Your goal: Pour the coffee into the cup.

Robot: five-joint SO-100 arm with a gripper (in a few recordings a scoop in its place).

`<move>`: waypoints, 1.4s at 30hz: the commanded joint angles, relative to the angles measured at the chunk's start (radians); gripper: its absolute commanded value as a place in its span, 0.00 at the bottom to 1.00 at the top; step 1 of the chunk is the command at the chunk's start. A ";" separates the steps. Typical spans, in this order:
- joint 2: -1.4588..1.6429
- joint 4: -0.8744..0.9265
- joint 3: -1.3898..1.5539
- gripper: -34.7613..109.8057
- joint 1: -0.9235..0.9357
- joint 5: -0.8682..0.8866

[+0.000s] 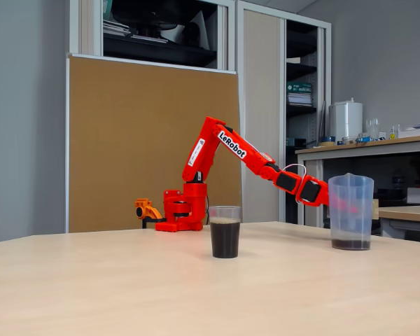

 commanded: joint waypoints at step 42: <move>0.144 0.130 0.023 0.31 0.032 -0.049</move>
